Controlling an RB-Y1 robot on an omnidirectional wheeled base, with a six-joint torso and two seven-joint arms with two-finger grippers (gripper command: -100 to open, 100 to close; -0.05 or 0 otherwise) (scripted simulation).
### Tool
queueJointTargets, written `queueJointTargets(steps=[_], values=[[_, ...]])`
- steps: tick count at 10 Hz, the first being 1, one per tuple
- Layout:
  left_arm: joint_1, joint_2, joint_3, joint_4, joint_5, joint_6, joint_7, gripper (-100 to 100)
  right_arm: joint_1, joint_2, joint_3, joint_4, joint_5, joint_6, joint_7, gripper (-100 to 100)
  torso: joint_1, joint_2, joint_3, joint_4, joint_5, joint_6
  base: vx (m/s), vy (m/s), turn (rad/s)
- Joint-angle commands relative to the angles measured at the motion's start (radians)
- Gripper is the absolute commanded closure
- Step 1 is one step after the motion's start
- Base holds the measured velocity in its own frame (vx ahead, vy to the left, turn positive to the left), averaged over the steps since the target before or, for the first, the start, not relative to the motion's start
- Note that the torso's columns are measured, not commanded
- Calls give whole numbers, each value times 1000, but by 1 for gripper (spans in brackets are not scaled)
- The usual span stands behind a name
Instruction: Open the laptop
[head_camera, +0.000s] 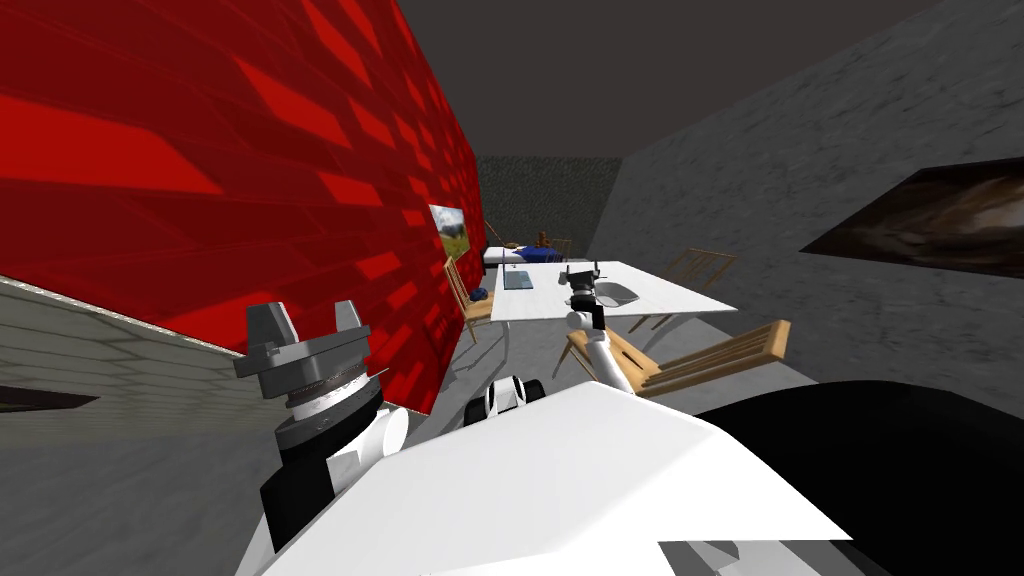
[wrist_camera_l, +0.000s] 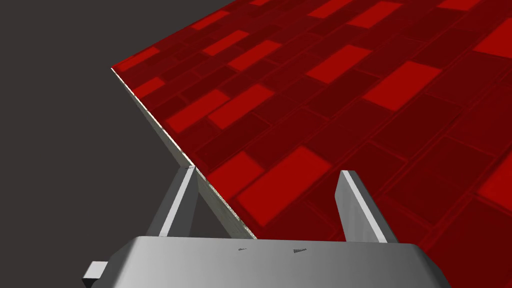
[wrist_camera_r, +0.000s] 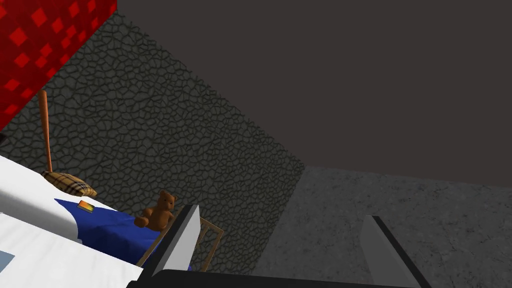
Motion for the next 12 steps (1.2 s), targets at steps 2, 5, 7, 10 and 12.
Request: queueJointTargets(steps=[2, 5, 7, 10, 12], values=[[0, 0, 0, 0, 0, 0, 0, 0, -86, -5, -27, 82, -82, -5, -51, -100, 0, 0, 0, 0, 0, 0, -25, -25, 95], [0, 0, 0, 0, 0, 0, 0, 0, -168, -6, -57, 166, -169, -14, -111, -100, 0, 0, 0, 0, 0, 0, -21, -28, 108], [0, 0, 0, 0, 0, 0, 0, 0, -222, -6, -70, 219, -218, -20, -140, -100, 0, 0, 0, 0, 0, 1, -11, -29, 102], [0, 0, 0, 0, 0, 0, 0, 0, -282, -5, -81, 281, -277, -27, -168, -100, 0, 0, 0, 0, 0, 0, -1, -28, 95], [0, 0, 0, 0, 0, 0, 0, 0, -329, -4, -90, 332, -324, -34, -194, -100, 0, 0, 0, 0, 0, 0, 6, -31, 113]])
